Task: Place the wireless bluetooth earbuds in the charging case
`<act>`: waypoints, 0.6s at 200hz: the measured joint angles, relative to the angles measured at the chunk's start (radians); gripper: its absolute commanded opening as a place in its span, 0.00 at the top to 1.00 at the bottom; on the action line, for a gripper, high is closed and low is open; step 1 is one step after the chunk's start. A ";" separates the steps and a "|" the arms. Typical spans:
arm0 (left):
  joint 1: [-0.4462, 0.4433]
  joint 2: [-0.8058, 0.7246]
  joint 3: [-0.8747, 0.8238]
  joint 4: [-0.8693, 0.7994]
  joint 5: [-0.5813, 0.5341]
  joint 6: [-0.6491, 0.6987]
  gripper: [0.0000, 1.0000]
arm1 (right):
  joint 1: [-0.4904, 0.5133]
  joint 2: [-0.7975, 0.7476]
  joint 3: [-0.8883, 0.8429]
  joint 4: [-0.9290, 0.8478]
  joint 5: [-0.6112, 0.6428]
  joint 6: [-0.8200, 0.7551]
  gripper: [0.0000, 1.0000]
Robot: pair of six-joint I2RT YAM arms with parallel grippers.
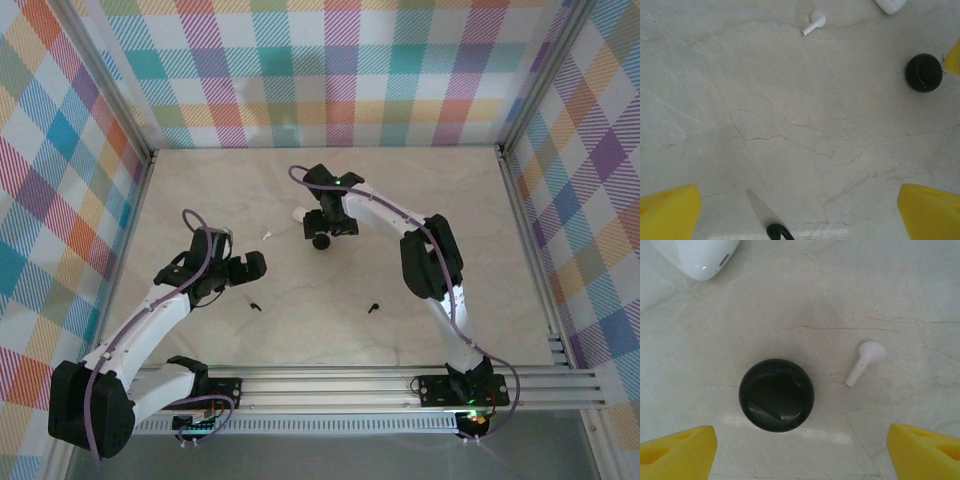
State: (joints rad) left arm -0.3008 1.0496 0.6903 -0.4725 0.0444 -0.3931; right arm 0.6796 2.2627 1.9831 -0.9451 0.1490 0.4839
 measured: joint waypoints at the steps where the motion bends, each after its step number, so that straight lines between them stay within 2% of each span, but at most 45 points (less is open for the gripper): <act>1: 0.000 0.000 0.000 0.000 0.000 0.000 0.00 | 0.000 0.001 0.002 -0.001 0.000 0.001 0.16; 44: 0.000 0.018 0.000 0.003 0.016 0.000 0.03 | 0.004 0.067 0.075 -0.067 0.019 0.036 0.22; 120: 0.000 0.049 0.000 0.006 0.060 0.001 0.04 | 0.051 0.161 0.222 -0.113 0.034 0.059 0.26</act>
State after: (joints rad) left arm -0.3008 1.0985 0.6903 -0.4660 0.1047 -0.3923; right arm 0.7303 2.4233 2.2055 -1.0584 0.1833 0.5426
